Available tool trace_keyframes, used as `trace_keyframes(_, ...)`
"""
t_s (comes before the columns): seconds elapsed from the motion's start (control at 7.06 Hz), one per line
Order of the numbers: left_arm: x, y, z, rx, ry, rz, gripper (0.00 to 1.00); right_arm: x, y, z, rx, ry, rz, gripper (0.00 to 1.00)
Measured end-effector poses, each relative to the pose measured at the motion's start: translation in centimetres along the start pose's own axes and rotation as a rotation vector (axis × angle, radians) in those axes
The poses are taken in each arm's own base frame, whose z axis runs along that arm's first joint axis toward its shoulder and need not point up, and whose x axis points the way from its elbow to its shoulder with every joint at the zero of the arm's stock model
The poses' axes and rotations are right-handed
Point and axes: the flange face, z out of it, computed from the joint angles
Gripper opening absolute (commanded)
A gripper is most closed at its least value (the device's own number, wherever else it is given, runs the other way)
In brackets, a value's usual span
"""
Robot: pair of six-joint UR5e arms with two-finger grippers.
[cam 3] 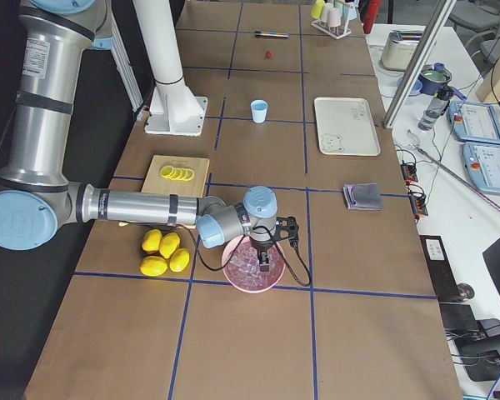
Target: Mash ice and strawberries in cup
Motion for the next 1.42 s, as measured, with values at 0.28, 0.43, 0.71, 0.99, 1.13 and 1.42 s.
trace_keyframes(0.28,0.01,0.01,0.01,0.0,0.0,0.001,1.0,0.24,0.13,0.31,-0.008,-0.001,0.007,0.76)
trace_keyframes(0.43,0.01,0.01,0.01,0.0,0.001,0.001,1.0,0.25,0.16,0.38,-0.01,-0.002,0.008,0.75)
trace_keyframes(0.71,0.03,0.01,-0.03,0.001,0.0,0.001,1.0,0.23,0.18,0.42,-0.013,-0.004,0.01,0.71)
trace_keyframes(0.99,0.02,0.01,-0.02,0.001,0.0,0.001,1.0,0.18,0.19,0.47,-0.014,-0.005,0.012,0.66)
trace_keyframes(1.13,-0.01,0.01,-0.02,0.001,0.0,0.0,1.0,0.12,0.2,0.51,-0.015,-0.006,0.015,0.66)
trace_keyframes(1.42,-0.02,0.01,-0.04,0.001,0.0,0.0,1.0,-0.04,0.22,0.67,-0.018,-0.005,0.014,0.36)
